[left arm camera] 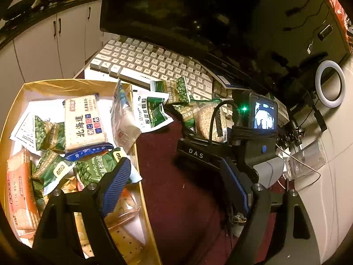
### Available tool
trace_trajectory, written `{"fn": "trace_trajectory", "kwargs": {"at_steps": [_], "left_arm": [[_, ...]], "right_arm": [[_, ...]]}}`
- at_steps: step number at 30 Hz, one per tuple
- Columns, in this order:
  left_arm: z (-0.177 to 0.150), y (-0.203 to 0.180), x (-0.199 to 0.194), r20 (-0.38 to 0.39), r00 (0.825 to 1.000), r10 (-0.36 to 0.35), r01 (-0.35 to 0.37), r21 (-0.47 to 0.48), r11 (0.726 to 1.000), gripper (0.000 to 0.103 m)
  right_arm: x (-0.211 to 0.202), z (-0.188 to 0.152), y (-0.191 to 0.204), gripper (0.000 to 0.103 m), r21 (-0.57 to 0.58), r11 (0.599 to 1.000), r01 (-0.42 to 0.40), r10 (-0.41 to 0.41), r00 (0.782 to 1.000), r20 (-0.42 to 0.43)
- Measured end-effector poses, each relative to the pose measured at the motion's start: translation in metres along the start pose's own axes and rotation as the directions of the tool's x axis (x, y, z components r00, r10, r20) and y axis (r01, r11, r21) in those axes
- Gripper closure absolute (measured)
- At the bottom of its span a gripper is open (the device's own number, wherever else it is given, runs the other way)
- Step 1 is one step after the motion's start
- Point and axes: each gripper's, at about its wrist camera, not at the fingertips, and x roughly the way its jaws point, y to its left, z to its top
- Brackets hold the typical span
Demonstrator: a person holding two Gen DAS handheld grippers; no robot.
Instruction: Organize snacks
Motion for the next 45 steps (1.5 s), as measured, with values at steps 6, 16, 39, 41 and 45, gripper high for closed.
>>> {"fn": "trace_trajectory", "kwargs": {"at_steps": [6, 16, 39, 41, 45], "left_arm": [[0.0005, 0.002, 0.0022, -0.003, 1.0, 0.005, -0.005, -0.006, 1.0, 0.02], [0.0012, 0.0028, 0.003, -0.005, 1.0, 0.005, -0.005, -0.006, 1.0, 0.02], [0.0005, 0.0028, 0.0037, -0.01, 1.0, -0.002, 0.002, -0.004, 1.0, 0.02], [0.0004, 0.0025, 0.0033, -0.01, 1.0, -0.002, 0.002, -0.005, 1.0, 0.02], [0.0009, 0.0027, 0.0027, -0.007, 1.0, 0.0, 0.0, -0.005, 1.0, 0.02]], "right_arm": [[-0.0009, -0.0006, -0.0013, 0.0, 0.0, 1.0, 0.0, 0.0, 1.0, 0.0], [-0.001, -0.0008, -0.0014, 0.0, 0.001, 1.0, 0.0, 0.0, 1.0, 0.0], [-0.002, -0.0005, -0.0019, 0.0, 0.001, 1.0, 0.0, 0.0, 1.0, 0.0], [-0.0016, -0.0002, -0.0012, 0.0, 0.001, 1.0, 0.0, 0.0, 1.0, 0.0], [-0.0023, -0.0005, -0.002, 0.0, 0.001, 1.0, 0.001, -0.001, 1.0, 0.0]]}}
